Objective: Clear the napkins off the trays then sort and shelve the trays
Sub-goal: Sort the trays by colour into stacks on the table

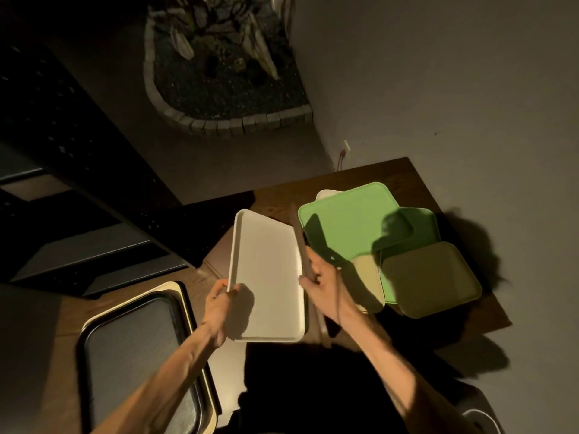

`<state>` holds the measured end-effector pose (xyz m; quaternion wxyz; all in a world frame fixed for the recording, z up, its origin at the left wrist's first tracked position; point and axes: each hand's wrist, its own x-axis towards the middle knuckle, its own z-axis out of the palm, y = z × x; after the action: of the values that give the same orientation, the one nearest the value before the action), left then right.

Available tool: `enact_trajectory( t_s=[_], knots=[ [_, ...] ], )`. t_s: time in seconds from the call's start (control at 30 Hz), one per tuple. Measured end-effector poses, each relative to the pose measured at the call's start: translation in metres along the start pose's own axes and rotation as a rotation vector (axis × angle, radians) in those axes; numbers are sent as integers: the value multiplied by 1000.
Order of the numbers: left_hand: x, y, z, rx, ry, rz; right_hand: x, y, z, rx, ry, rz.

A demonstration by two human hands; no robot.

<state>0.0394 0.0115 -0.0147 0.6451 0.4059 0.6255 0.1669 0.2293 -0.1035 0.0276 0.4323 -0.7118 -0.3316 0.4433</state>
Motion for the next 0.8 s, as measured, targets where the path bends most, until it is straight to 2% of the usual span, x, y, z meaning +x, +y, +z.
enact_trajectory(
  t_s=[0.13, 0.27, 0.43, 0.57, 0.6, 0.7, 0.77, 0.8],
  knots=[
    [-16, -7, 5, -203, -146, -58, 2, -1, 49, -304, -54, -3],
    [-19, -17, -1, -166, -278, -68, 4, -1, 77, -396, -143, 16],
    [-23, -21, 1, -201, -291, -120, 7, 1, 95, -539, -283, 62],
    [-26, -27, -4, -296, -310, -210, 11, -1, 79, -514, -380, 46],
    [-27, -27, -5, -325, -323, -233, 12, -1, 70, -521, -326, -4],
    [-25, -26, -3, -440, -389, -269, 19, 6, 30, -804, 126, -176],
    [-26, -22, -2, -462, -415, -263, 22, 8, -2, -901, 331, -11],
    [-25, -21, -1, -468, -427, -256, 24, 9, -17, -850, 343, 130]
  ],
)
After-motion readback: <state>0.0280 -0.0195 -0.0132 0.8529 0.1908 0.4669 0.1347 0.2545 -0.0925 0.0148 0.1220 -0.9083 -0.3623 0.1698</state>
